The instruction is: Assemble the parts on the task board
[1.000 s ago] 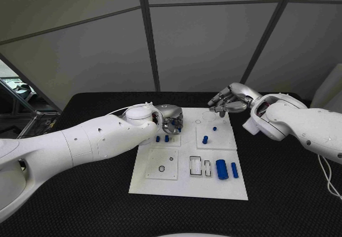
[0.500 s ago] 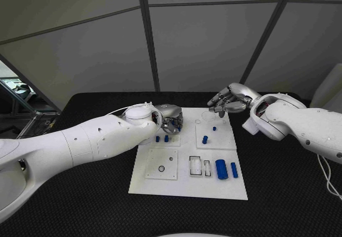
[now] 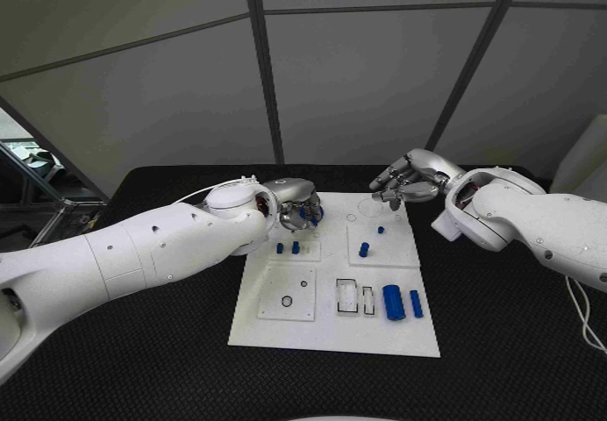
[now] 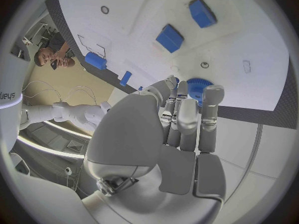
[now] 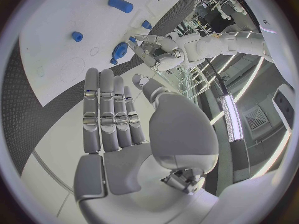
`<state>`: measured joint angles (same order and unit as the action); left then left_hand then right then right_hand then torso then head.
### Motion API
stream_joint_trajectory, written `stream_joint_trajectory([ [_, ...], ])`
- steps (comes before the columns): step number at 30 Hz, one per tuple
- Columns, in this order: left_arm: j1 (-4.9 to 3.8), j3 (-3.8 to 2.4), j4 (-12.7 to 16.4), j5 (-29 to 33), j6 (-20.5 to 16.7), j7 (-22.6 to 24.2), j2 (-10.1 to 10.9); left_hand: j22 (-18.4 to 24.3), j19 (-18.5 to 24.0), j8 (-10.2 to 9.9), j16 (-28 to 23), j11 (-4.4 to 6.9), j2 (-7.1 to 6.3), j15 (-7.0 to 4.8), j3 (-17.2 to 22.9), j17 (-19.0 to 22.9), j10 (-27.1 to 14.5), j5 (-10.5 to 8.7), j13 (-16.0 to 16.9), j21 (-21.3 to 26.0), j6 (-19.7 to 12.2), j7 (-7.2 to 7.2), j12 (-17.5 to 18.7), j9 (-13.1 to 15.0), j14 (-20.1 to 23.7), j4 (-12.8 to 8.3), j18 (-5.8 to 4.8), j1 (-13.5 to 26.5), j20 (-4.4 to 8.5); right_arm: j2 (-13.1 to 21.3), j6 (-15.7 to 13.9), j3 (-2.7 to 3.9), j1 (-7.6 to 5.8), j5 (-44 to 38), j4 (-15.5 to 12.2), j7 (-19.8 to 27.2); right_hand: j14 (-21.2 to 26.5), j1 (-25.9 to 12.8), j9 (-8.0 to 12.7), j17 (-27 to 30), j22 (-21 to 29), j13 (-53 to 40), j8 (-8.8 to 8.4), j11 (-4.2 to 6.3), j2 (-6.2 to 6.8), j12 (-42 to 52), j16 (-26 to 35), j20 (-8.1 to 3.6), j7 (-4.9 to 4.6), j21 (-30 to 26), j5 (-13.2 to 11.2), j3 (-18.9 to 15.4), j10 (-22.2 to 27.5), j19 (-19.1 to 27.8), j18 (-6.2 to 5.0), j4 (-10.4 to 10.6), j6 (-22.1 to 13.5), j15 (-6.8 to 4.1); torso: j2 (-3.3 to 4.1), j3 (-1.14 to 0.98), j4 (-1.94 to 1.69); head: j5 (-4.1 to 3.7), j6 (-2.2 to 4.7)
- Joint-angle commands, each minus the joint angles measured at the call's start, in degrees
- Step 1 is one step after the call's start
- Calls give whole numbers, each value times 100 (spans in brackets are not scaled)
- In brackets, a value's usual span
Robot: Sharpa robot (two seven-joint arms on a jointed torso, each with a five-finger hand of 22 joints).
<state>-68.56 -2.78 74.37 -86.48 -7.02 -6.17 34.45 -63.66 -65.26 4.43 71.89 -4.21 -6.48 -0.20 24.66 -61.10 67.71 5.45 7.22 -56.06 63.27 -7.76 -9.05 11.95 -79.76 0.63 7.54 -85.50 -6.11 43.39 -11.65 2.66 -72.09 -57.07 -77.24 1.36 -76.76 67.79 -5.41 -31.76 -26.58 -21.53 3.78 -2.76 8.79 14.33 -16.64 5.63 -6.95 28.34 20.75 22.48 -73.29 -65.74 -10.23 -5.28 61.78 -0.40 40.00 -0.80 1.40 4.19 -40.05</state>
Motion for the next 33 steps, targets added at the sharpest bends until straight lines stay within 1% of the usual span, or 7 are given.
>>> stream_joint_trajectory([
  [1,-9,-80,186,105,-177,23,137,-10,-49,-8,16,5,-28,3,9,5,37,-17,-10,-24,42,10,37,-5,-58,-39,89,64,4,9,11,3,-11,-4,-10,39,2,11,-6,7,7,9,4,-2,-21,-27,24,24,-15,-33,35,29,25,20,-11,18,33,10,2,1,0,15,18],
  [4,-9,-148,348,109,-158,-25,289,-12,-50,-12,12,3,-37,4,11,15,40,-20,-14,-24,46,7,43,-10,-58,-41,89,78,4,16,11,3,-11,-4,-11,39,2,11,-6,7,7,9,4,-2,-21,-27,24,24,-15,-33,35,29,25,20,-11,18,33,10,4,1,-4,23,15],
  [7,-8,-187,456,111,-74,-96,431,-17,-54,-16,11,2,-45,5,14,23,46,-27,-19,-27,52,7,48,-17,-61,-39,87,99,3,21,15,3,-11,-4,-10,38,2,11,-6,7,7,9,4,-2,-21,-27,24,24,-15,-33,35,29,25,20,-11,18,33,10,3,3,-11,28,14],
  [16,2,-217,521,114,288,-291,711,-25,-56,-35,5,5,-79,8,24,54,62,-96,-42,-22,69,16,77,-45,-63,-21,87,189,0,29,18,3,-11,-4,-9,33,-4,9,-7,6,8,12,6,-1,-25,-29,31,24,-14,-36,35,29,21,17,-12,20,39,9,3,2,8,58,-2],
  [25,88,-218,420,115,420,-332,695,-30,-59,-40,8,6,-88,8,27,56,67,-121,-48,-23,74,20,85,-53,-64,-14,86,214,-1,21,22,3,-10,-4,-5,35,-8,8,-8,6,9,14,7,0,-27,-30,36,24,-13,-38,35,29,19,15,-12,21,42,9,4,2,14,66,-13],
  [28,116,-217,376,115,436,-339,677,-29,-57,-43,8,7,-92,8,28,60,67,-133,-52,-19,74,22,90,-58,-64,-11,87,225,-2,20,22,3,-10,-4,-5,35,-8,8,-8,6,9,14,7,0,-27,-30,36,24,-13,-38,35,29,19,15,-12,21,42,9,5,3,22,70,2],
  [33,150,-215,336,116,461,-335,661,-31,-58,-47,5,7,-97,8,30,67,65,-142,-55,-18,72,23,95,-62,-62,-8,86,235,-2,21,18,3,-10,-4,-1,37,-8,8,-8,6,9,14,7,0,-27,-30,36,24,-13,-38,35,29,19,15,-12,21,42,9,0,-1,7,63,1],
])
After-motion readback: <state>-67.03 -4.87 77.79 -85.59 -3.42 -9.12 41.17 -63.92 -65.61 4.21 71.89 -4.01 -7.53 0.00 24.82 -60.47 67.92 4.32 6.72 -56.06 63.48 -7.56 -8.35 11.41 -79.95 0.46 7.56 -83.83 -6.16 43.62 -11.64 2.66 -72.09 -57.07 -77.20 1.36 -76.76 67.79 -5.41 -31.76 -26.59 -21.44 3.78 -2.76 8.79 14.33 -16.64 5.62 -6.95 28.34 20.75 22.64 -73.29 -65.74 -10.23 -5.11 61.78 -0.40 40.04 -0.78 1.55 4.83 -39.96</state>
